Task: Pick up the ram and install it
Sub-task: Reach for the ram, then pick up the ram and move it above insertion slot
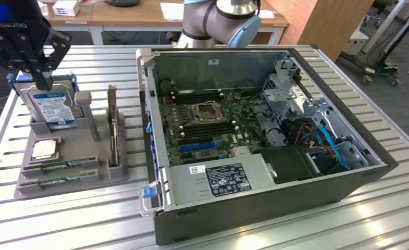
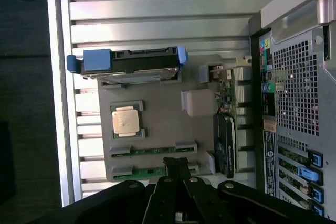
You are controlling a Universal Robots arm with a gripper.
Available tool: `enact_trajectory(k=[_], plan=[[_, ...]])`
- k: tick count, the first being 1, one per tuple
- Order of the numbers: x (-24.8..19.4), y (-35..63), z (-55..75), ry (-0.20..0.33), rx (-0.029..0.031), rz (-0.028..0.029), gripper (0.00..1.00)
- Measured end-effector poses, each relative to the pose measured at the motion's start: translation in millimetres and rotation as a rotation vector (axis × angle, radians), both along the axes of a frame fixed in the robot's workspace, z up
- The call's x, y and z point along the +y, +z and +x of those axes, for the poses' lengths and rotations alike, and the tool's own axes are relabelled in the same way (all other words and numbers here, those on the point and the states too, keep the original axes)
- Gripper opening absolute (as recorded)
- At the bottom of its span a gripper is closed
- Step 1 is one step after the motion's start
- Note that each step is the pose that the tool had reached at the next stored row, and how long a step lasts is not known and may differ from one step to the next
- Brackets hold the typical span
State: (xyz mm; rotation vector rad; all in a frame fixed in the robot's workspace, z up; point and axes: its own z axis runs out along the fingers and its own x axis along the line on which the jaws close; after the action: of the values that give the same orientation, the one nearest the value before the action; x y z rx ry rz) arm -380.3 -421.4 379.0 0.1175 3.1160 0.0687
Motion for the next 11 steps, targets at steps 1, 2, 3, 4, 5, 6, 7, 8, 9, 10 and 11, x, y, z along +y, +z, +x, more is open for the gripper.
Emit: enact_trajectory(k=[1, 2, 3, 4, 5, 6, 7, 8, 9, 10, 11], plan=[[-1.3, 0.0, 0.0, 0.0, 0.0, 0.0, 0.1], [-2.0, 0.0, 0.0, 0.0, 0.0, 0.0, 0.1], [-2.0, 0.0, 0.0, 0.0, 0.0, 0.0, 0.1], [-2.0, 0.0, 0.0, 0.0, 0.0, 0.0, 0.1], [-2.0, 0.0, 0.0, 0.0, 0.0, 0.0, 0.1], [-2.0, 0.0, 0.0, 0.0, 0.0, 0.0, 0.1], [-2.0, 0.0, 0.0, 0.0, 0.0, 0.0, 0.1], [-2.0, 0.0, 0.0, 0.0, 0.0, 0.0, 0.1], [-2.0, 0.0, 0.0, 0.0, 0.0, 0.0, 0.1], [-2.0, 0.0, 0.0, 0.0, 0.0, 0.0, 0.1], [-2.0, 0.0, 0.0, 0.0, 0.0, 0.0, 0.1]])
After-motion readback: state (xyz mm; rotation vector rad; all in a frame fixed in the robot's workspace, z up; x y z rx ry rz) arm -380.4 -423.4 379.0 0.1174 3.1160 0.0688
